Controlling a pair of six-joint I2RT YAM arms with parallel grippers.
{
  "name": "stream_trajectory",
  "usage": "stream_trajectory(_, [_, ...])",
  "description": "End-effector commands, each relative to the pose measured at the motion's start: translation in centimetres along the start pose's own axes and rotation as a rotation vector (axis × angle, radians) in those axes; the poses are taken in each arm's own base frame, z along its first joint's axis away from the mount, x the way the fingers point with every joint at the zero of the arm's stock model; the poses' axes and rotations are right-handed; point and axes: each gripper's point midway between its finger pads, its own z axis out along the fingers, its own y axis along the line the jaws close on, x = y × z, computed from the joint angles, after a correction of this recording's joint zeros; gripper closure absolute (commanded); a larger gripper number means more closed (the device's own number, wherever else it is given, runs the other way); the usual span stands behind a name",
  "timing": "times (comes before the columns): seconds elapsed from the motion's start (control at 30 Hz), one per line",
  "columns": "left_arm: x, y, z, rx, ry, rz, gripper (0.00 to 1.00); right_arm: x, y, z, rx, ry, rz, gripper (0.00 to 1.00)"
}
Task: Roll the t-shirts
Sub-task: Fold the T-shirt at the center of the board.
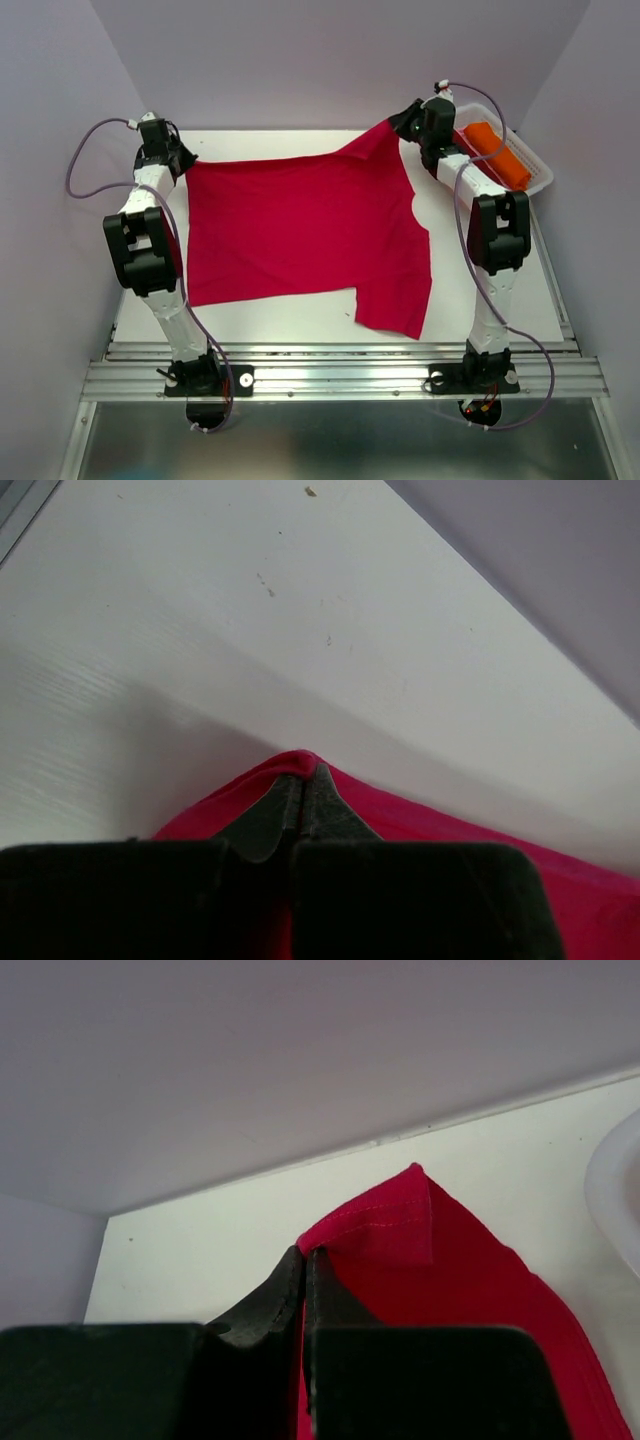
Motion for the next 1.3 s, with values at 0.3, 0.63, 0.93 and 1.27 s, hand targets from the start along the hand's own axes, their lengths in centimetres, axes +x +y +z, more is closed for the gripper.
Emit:
stream_trajectory(0.3, [0.1, 0.8, 0.0, -0.014, 0.05, 0.048, 1.0, 1.0, 0.9, -8.0, 0.013, 0.082, 0.033, 0.99])
stream_trajectory(0.63, [0.8, 1.7, 0.8, -0.037, 0.07, 0.085, 1.0, 4.0, -0.3, -9.7, 0.019, 0.159, 0.054, 0.99])
stream_trajectory(0.93, [2.1, 3.3, 0.6, -0.09, 0.106, 0.093, 1.0, 6.0, -0.6, -13.9, 0.033, 0.202, 0.041, 0.99])
stream_trajectory(1.27, [3.6, 4.7, -0.2, -0.127, 0.133, 0.109, 1.0, 8.3, -1.3, -17.1, 0.035, 0.264, 0.05, 0.99])
